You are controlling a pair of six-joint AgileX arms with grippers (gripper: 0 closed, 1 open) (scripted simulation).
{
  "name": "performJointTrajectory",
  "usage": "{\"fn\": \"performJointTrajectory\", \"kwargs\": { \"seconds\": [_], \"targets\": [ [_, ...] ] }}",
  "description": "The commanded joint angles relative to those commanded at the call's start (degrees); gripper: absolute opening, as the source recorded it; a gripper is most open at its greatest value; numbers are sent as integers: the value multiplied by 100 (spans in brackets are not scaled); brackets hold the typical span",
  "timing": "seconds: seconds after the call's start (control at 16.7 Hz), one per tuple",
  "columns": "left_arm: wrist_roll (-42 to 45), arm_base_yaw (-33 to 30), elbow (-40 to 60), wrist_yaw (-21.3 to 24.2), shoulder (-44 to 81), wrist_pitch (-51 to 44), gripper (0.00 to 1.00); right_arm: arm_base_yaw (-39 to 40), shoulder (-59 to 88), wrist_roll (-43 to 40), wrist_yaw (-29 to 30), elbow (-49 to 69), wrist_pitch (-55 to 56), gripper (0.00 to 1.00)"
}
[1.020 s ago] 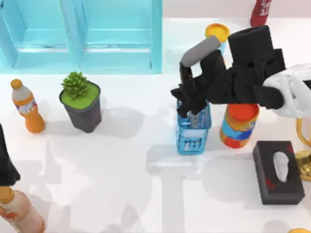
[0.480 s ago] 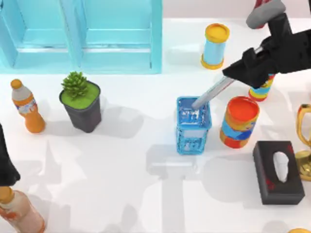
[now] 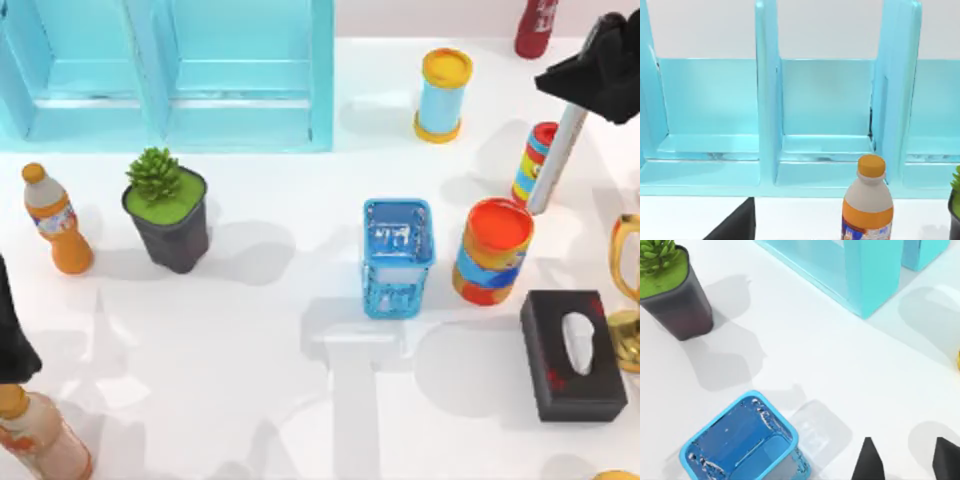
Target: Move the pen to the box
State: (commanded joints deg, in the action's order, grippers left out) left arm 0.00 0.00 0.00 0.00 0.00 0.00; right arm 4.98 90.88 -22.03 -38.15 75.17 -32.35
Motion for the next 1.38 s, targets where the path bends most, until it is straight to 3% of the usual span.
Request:
{"fn": "performJointTrajectory", "kwargs": {
  "seconds": [0.3, 0.78, 1.02, 1.38],
  "targets": [
    [0, 0, 0, 0, 0, 0, 100, -357, -213, 1, 66, -144, 20, 0],
    [0, 0, 0, 0, 0, 0, 100, -2913, -1430, -378, 482, -926, -168, 0],
    [0, 0, 0, 0, 0, 0, 100, -3995, -2077, -934, 330, -1307, -539, 0],
    [0, 0, 0, 0, 0, 0, 100, -4254, -2404, -1328, -22, -1491, -824, 0]
  ]
}}
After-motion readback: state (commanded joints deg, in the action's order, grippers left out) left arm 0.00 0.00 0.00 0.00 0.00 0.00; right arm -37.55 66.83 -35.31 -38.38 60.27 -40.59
